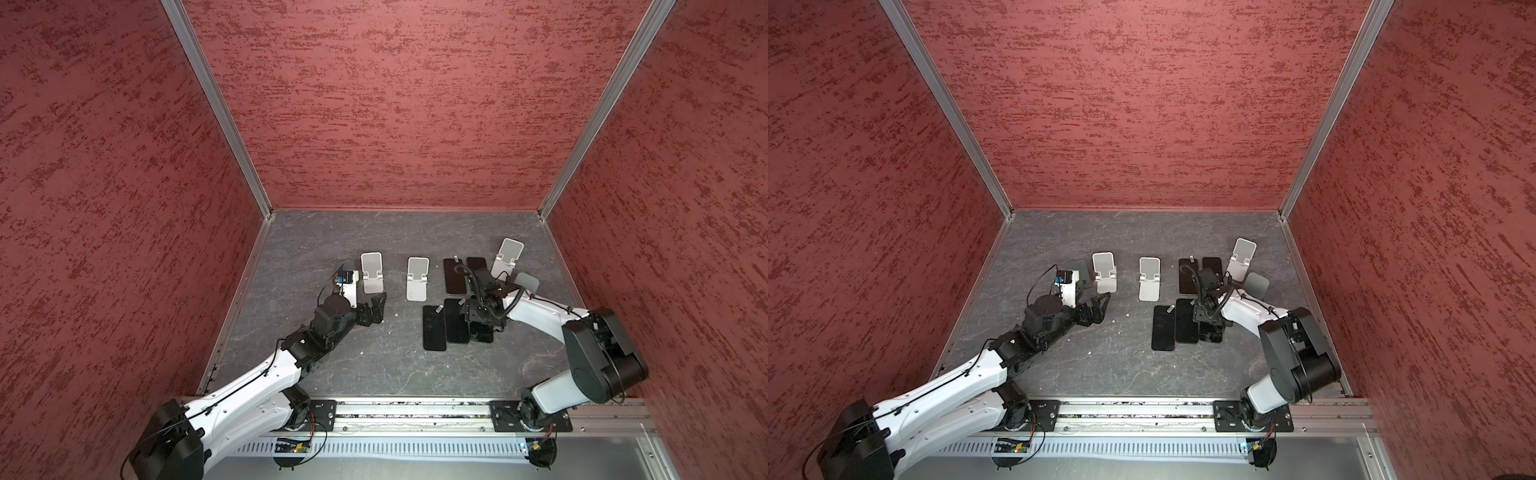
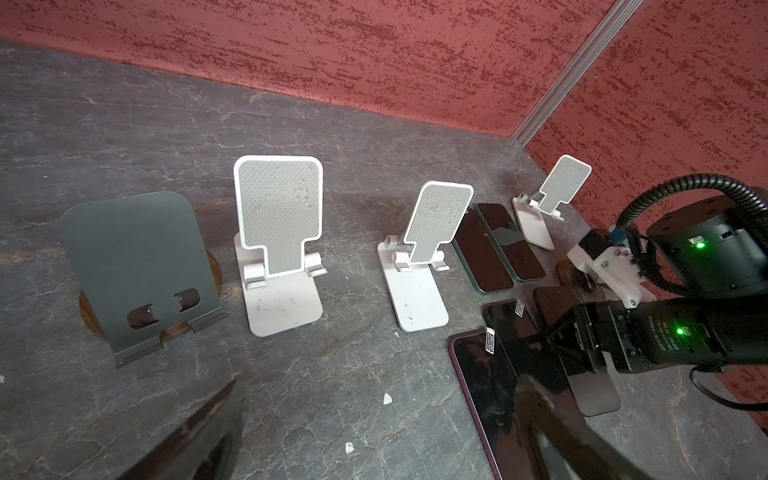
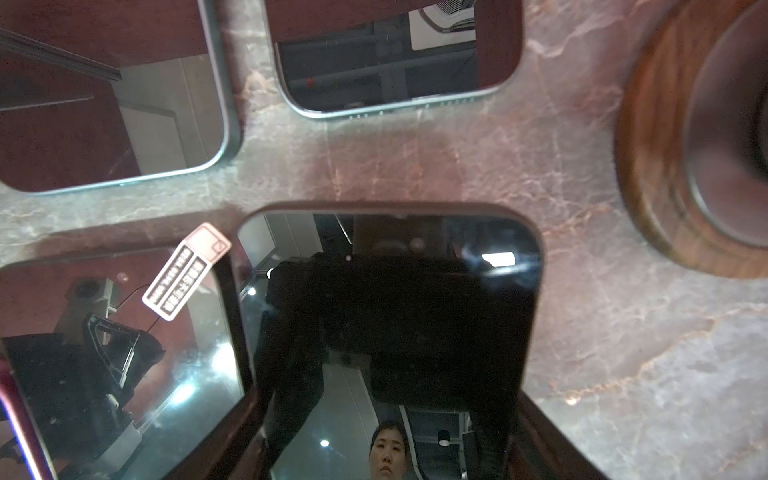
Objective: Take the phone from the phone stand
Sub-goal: 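Lower the black phone flat beside the other lying phones with the right gripper, then open the right gripper to release the black phone on the table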
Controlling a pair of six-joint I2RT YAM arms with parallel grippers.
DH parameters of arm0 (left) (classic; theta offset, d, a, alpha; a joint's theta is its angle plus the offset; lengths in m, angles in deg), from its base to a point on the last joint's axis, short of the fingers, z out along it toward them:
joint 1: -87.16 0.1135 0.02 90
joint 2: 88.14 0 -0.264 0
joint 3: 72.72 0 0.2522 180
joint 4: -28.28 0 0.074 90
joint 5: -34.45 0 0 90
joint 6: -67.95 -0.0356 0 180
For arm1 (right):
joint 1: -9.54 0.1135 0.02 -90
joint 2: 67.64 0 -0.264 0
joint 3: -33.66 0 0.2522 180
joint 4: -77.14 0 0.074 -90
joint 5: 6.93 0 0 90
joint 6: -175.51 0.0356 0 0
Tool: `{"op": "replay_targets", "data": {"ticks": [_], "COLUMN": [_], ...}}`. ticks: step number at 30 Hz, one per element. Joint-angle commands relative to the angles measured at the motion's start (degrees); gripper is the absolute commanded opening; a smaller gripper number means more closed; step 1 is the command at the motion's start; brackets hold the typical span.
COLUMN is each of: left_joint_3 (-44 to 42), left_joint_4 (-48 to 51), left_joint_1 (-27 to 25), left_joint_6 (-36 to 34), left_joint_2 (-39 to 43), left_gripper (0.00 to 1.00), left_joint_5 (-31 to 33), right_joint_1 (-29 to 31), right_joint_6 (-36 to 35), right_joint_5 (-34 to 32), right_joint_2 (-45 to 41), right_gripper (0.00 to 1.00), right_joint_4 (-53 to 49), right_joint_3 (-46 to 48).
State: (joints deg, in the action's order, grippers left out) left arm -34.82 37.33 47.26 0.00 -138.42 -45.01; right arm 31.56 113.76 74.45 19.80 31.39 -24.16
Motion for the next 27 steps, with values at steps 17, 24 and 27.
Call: {"op": "replay_targets", "data": {"ticks": [17, 24, 27], "left_joint_3": [-1.53, -1.12, -0.85], "left_joint_4": [-0.57, 0.9, 1.74], "left_joint_1": [-0.18, -0.12, -0.09], "left_joint_6": [-0.4, -0.6, -0.68], "left_joint_2": [0.89, 1.55, 2.27], "left_gripper": [1.0, 1.0, 1.0], "left_joint_5": [0.65, 1.37, 1.67], "right_joint_1": [0.08, 0.08, 0.12], "right_joint_6": [0.99, 0.62, 0.03], "right_joint_5": [2.04, -0.3, -2.45], "right_joint_2": [0.28, -0.85, -2.09], "right_gripper": [0.83, 0.86, 0.86], "right_joint_4": [-3.21, -4.17, -4.65], "right_joint_3": [1.57, -0.96, -3.35]}}
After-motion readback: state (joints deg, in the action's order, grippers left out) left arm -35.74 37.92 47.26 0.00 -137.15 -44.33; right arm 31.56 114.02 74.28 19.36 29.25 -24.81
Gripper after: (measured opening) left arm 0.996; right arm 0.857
